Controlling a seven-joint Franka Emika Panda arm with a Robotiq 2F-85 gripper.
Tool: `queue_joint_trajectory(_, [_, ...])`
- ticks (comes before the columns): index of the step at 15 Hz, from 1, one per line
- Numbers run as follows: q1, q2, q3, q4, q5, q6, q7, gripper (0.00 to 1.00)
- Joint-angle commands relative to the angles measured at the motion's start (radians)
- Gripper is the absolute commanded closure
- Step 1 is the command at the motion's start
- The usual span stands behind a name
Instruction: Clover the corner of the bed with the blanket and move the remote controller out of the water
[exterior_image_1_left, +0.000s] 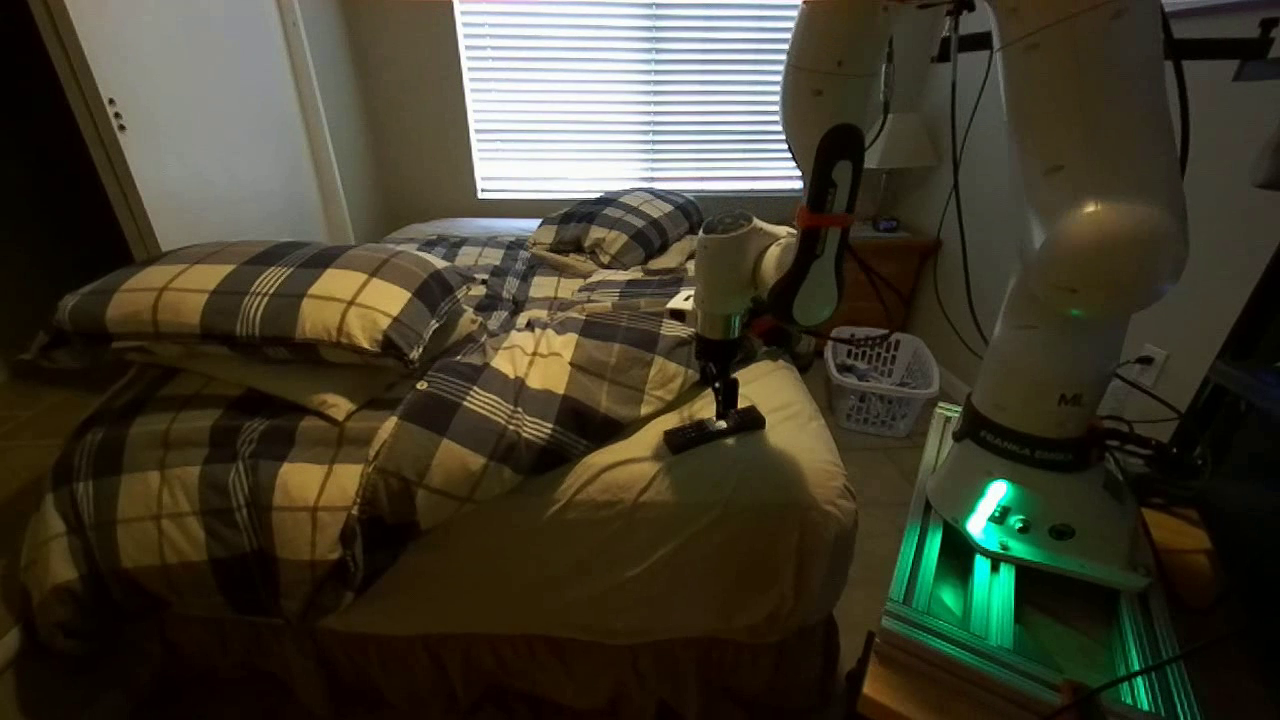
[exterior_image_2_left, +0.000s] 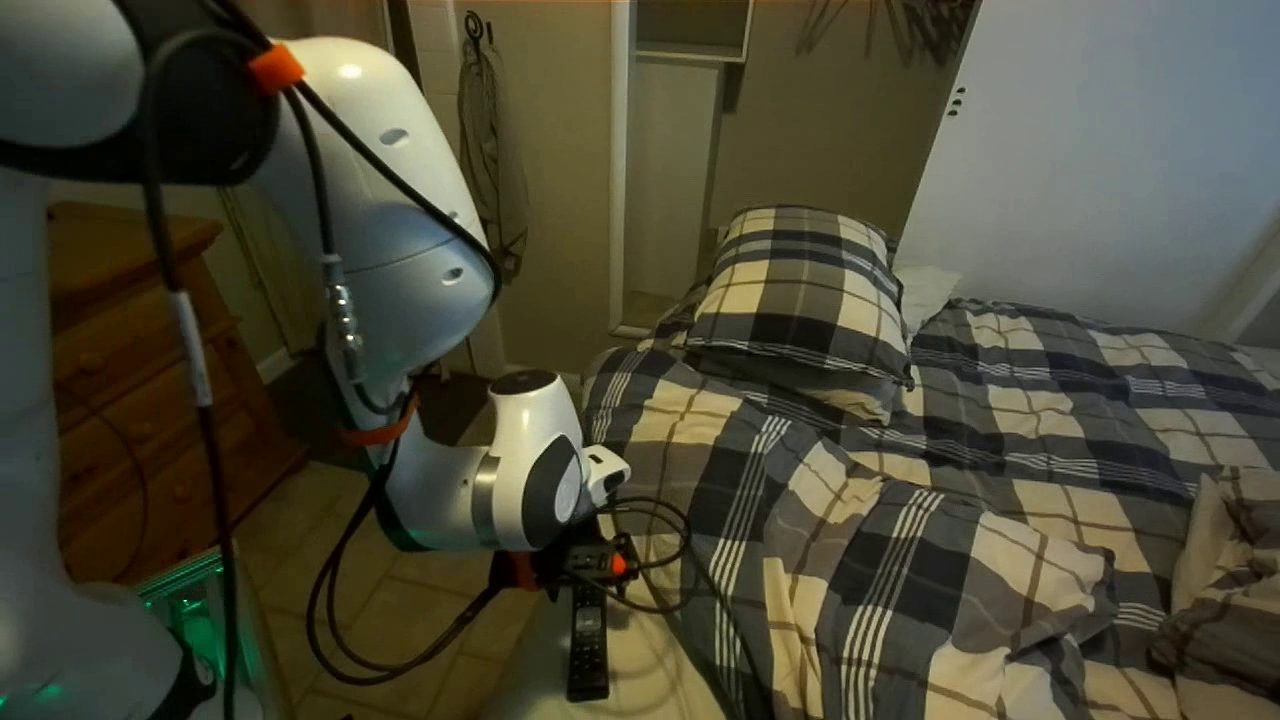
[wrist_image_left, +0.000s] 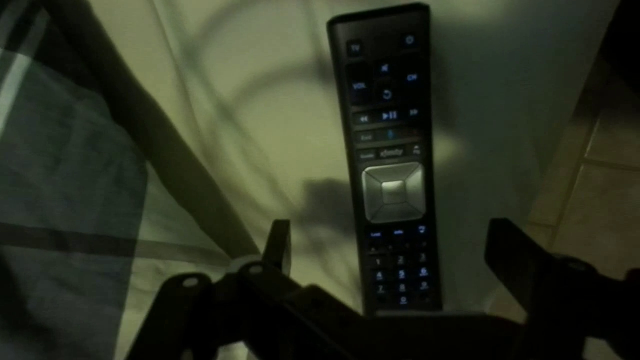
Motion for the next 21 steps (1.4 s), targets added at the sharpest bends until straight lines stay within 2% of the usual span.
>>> queue_joint_trajectory(1, [-0.035,0.112,0.031,0.065,0.024,0.027,-0.032,0.00])
queue_joint_trajectory(2, [-0.031,0.122,0.028,0.075,0.021,0.012,-0.024,0.08])
queue_joint_trajectory(3, [-0.032,0.131,0.027,0.084,0.019,0.003,-0.021,0.26])
queue_joint_trajectory(9, [-0.076,0.190,0.060,0.122,0.030,-0.012,-0.046,0.69])
queue_joint_trajectory(10, [-0.084,0.190,0.065,0.124,0.030,-0.013,-0.054,0.72])
queue_joint_trajectory(16, [-0.128,0.133,0.095,0.081,0.024,-0.020,-0.077,0.73])
queue_joint_trajectory(21, [-0.114,0.031,0.073,0.009,0.011,-0.051,-0.057,0.73])
